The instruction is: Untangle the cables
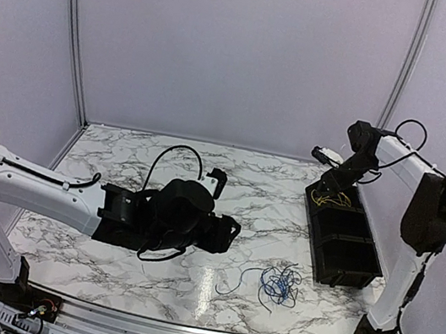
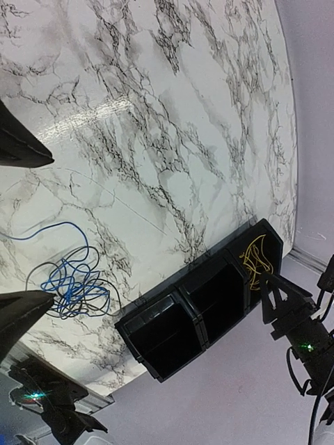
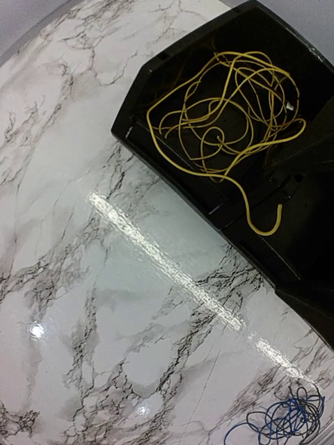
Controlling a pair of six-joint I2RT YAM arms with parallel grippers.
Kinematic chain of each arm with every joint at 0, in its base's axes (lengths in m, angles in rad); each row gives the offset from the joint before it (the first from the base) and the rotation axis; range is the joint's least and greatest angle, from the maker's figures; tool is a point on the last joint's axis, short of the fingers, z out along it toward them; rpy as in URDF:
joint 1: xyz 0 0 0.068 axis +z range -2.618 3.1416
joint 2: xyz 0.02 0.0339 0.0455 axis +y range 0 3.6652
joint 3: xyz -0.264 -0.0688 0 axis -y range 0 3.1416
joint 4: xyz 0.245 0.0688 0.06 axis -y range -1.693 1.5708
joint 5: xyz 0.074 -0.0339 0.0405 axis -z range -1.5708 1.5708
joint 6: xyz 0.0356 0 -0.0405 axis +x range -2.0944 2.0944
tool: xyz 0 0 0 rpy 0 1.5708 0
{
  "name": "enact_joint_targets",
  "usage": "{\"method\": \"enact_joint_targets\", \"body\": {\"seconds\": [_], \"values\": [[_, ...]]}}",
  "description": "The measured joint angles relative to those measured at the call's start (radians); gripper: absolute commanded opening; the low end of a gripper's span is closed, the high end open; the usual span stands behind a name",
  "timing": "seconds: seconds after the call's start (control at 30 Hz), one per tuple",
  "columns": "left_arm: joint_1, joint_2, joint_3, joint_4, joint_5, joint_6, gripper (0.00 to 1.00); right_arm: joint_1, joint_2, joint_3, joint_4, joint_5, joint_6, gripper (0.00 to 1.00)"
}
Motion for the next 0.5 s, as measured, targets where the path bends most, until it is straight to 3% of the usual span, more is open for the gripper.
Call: {"method": "enact_joint_targets", "body": {"seconds": [0.13, 0.4, 0.47, 0.5], "values": [[-0.008, -0.002, 0.0, -0.02, -0.001, -0.004, 0.63, -0.001, 0.045, 0.003, -0.002, 0.001, 0.016, 0.42], [-0.021, -0.021, 0.0, -0.027, -0.011, -0.031, 0.63, -0.001, 0.11, 0.069, 0.003, 0.017, 0.033, 0.13], [-0.021, -0.023, 0.0, -0.027, -0.016, -0.035, 0.63, -0.001, 0.114, 0.071, 0.003, 0.024, 0.036, 0.0], [-0.021, -0.023, 0.0, -0.027, -0.02, -0.037, 0.63, -0.003, 0.115, 0.071, 0.002, 0.028, 0.039, 0.0]]}}
